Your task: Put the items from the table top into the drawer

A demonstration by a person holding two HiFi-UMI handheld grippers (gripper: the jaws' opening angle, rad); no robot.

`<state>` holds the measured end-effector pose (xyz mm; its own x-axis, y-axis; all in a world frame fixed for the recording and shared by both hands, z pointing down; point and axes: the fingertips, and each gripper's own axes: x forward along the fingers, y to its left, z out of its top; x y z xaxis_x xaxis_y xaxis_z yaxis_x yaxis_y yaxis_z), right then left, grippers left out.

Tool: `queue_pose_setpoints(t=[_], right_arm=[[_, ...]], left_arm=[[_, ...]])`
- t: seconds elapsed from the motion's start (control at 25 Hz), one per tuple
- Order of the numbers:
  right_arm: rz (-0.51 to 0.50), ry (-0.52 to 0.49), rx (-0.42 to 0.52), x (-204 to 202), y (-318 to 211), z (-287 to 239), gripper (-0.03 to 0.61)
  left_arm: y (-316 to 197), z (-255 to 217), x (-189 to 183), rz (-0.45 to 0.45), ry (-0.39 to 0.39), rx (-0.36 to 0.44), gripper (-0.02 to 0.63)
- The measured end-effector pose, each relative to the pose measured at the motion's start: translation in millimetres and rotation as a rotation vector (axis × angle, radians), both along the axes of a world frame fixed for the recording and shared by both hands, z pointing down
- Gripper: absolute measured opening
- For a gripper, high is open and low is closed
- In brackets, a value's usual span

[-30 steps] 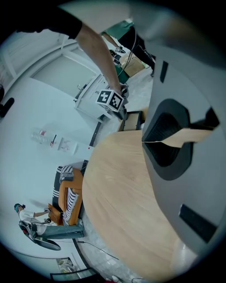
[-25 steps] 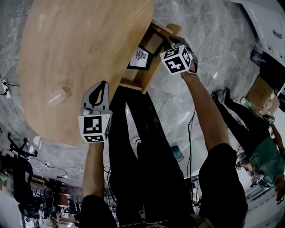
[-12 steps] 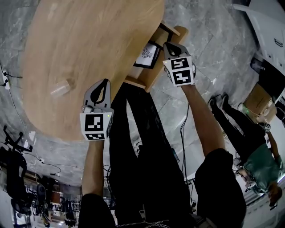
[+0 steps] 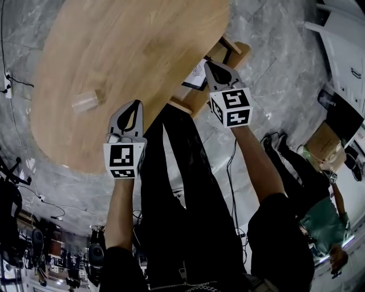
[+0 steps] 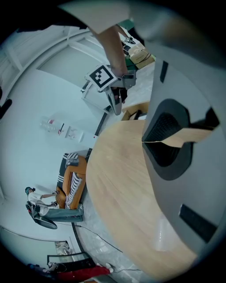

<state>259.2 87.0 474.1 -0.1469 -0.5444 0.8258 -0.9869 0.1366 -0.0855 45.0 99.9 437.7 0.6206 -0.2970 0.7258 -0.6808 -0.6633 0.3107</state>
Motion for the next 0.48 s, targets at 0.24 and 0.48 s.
queue_pose_setpoints(t=[0.24,0.48], right_arm=[[-0.107,-0.039,0.041,-46.9,-22.6,-13.5,0.011],[-0.232,-0.081,0.042,-100.5,-43.1,-15.2,0.011]], left_arm=[[-4.5,-6.7,-25.9,-0.081,0.0,0.015,0.015],[-3.7,-8.2,-57.7,-0.173,-0.004,0.015,0.015]])
